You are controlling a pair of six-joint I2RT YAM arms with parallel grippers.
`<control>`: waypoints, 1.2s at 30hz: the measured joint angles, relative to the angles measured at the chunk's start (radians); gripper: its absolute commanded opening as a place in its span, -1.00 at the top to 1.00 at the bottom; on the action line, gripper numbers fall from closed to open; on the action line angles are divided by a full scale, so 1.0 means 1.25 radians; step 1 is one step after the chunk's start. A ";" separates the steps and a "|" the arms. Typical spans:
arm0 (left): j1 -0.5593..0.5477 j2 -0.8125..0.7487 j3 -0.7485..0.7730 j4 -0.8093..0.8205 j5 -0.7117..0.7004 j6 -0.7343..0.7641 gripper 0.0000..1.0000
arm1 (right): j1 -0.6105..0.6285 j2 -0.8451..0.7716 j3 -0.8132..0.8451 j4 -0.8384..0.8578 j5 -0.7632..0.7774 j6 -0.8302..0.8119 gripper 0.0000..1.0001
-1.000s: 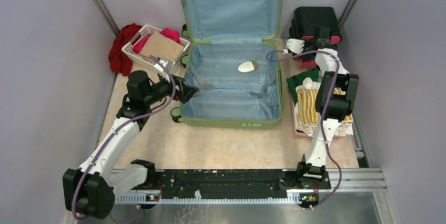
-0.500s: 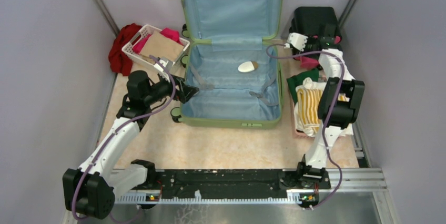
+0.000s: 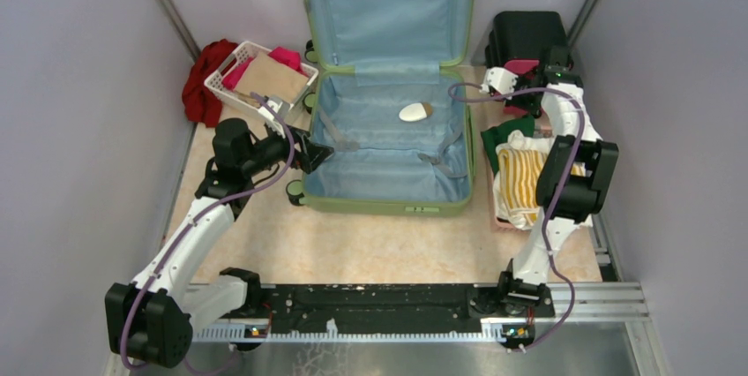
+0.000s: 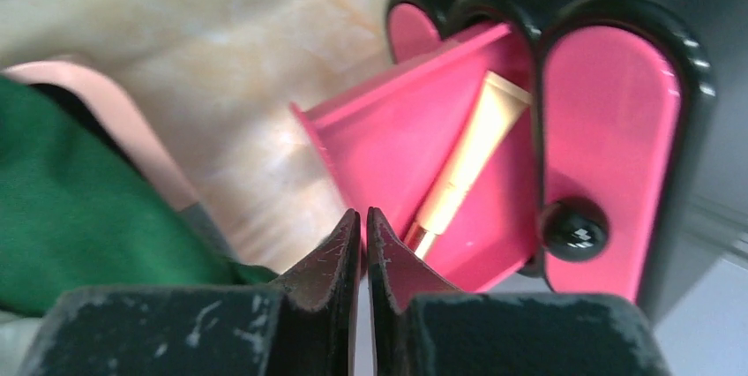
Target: Open, take out, and arrange the luggage
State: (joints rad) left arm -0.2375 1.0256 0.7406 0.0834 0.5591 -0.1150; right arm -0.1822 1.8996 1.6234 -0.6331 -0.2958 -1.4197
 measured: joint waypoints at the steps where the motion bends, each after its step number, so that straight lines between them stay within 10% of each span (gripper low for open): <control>1: 0.000 0.000 0.000 0.000 0.000 0.000 -0.98 | 0.000 0.001 0.000 -0.018 -0.003 -0.005 0.92; 27: 0.000 0.000 0.000 0.000 0.000 0.000 -0.98 | 0.000 0.087 -0.075 0.106 0.082 -0.078 0.91; 36: 0.000 0.000 0.000 0.000 0.000 0.000 -0.98 | 0.001 0.087 -0.079 0.240 0.104 -0.035 0.30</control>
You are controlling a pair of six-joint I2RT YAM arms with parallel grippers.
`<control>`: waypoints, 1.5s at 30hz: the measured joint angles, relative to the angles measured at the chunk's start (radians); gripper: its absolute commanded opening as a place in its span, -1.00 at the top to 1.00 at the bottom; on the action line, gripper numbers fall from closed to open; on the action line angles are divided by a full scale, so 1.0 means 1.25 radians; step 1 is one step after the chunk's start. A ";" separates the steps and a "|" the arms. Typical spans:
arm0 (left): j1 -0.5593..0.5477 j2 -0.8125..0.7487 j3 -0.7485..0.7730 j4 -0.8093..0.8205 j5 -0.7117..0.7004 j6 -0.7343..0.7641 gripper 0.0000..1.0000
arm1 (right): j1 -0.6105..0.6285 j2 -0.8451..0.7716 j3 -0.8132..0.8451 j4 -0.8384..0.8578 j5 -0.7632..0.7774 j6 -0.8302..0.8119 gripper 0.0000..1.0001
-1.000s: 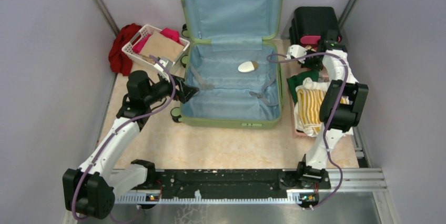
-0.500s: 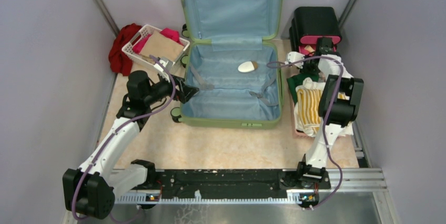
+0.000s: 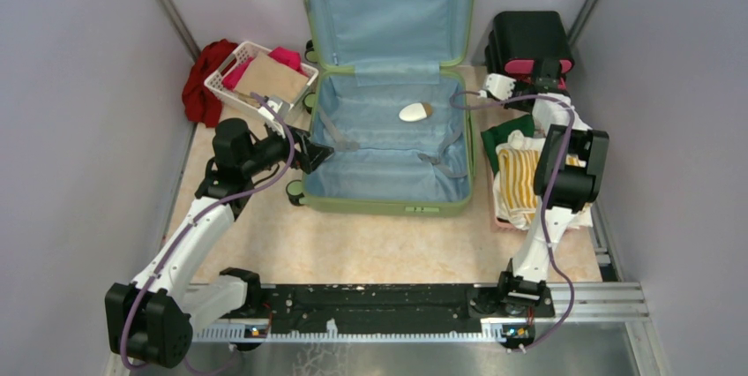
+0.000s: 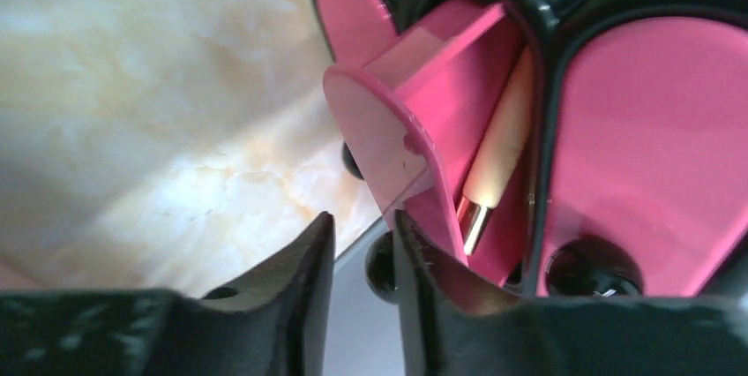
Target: Open, take out, and arrange the luggage
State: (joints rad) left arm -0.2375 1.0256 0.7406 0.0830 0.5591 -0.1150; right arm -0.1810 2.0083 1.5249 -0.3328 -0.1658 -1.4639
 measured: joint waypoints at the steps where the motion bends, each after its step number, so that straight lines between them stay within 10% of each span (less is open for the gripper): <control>1: 0.000 0.000 0.000 0.000 0.000 0.000 -0.98 | 0.000 0.000 0.000 0.013 0.000 0.005 0.23; 22: 0.000 0.000 0.000 0.000 0.000 0.000 -0.98 | 0.000 0.042 0.052 0.172 0.019 0.271 -0.01; 45: 0.000 -0.010 0.000 0.001 0.006 0.000 -0.98 | -0.133 -0.073 0.011 0.109 -0.161 0.771 0.93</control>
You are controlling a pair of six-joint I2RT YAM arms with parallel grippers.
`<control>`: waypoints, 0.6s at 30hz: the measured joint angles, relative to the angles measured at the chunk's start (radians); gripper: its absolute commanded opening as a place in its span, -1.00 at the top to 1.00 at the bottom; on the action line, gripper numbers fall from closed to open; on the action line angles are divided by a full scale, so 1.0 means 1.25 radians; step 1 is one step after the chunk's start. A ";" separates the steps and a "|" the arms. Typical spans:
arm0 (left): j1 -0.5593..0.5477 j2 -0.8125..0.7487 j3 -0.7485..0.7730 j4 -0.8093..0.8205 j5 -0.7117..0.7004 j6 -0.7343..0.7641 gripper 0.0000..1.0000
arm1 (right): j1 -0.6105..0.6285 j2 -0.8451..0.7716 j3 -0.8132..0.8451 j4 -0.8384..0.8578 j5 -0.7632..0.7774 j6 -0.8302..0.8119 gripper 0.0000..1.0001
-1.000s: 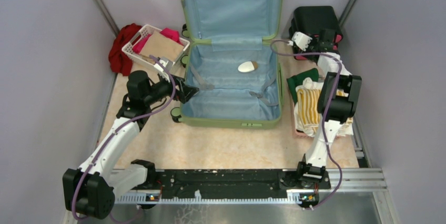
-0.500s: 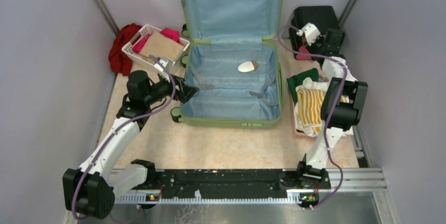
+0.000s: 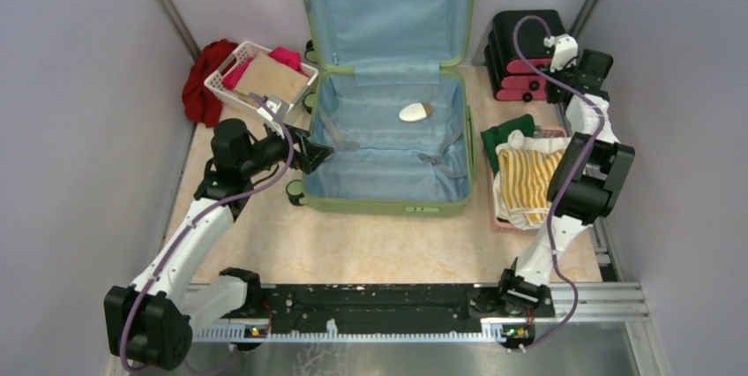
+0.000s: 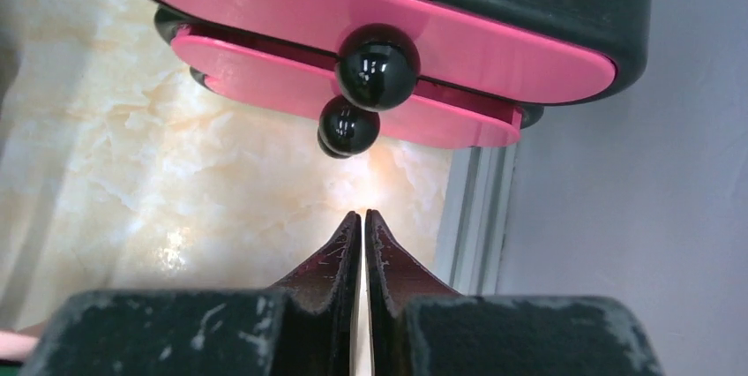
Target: Open, take out, and arrange the luggage
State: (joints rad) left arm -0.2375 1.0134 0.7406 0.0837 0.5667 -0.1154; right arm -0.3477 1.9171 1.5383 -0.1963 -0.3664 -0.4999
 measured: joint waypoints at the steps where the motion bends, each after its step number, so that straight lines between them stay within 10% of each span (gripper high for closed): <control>1: 0.000 0.000 0.000 0.000 0.001 0.000 -0.98 | -0.002 0.007 0.008 -0.005 -0.001 0.010 0.95; 18: 0.000 0.000 0.000 0.000 0.001 0.000 -0.98 | -0.003 0.180 0.149 -0.073 -0.036 0.173 0.90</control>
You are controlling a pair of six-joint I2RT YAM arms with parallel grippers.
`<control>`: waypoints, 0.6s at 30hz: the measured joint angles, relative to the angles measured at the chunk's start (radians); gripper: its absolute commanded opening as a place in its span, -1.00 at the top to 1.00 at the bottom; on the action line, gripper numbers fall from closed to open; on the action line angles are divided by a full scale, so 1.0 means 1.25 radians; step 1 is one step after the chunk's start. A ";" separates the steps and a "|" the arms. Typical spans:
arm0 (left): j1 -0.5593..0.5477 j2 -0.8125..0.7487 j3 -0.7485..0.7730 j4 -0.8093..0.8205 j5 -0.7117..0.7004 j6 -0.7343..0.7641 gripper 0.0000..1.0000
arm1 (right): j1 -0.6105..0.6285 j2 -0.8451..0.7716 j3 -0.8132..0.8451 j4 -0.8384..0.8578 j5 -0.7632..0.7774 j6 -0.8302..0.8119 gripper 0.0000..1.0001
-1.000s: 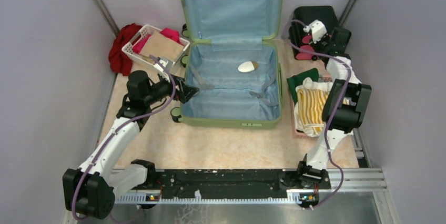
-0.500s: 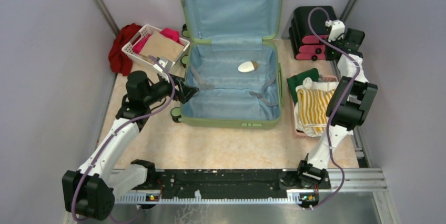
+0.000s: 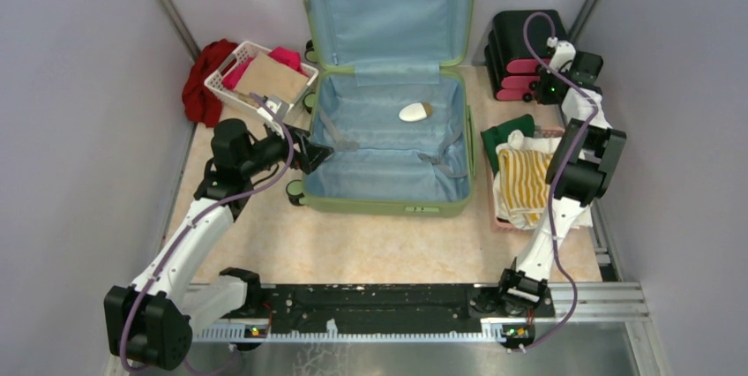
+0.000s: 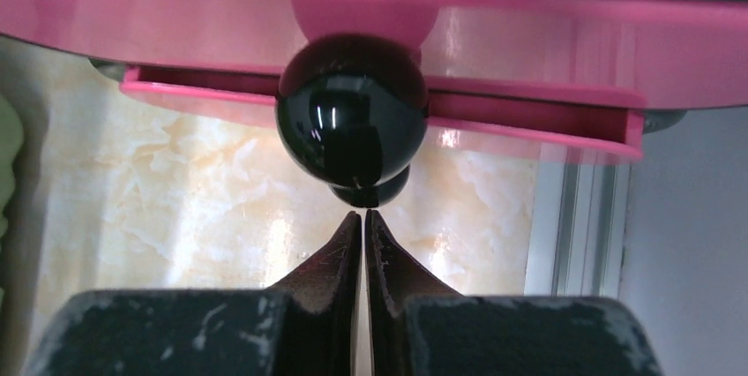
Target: Open, take out, and arrange the luggage
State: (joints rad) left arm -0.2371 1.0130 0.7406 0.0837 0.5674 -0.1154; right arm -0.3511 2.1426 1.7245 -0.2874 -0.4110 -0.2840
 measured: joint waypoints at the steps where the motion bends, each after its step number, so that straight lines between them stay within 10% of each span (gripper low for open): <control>1: 0.000 0.000 0.000 0.000 0.000 0.000 -0.98 | 0.000 0.000 0.000 0.010 -0.004 0.008 0.89; 18: 0.000 0.000 0.000 0.000 -0.001 0.000 -0.98 | -0.016 -0.036 -0.117 0.117 -0.053 0.071 0.70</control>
State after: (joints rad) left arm -0.2371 1.0130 0.7406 0.0834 0.5663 -0.1150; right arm -0.3706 2.0972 1.5784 -0.1406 -0.4778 -0.1947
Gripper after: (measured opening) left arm 0.988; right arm 0.130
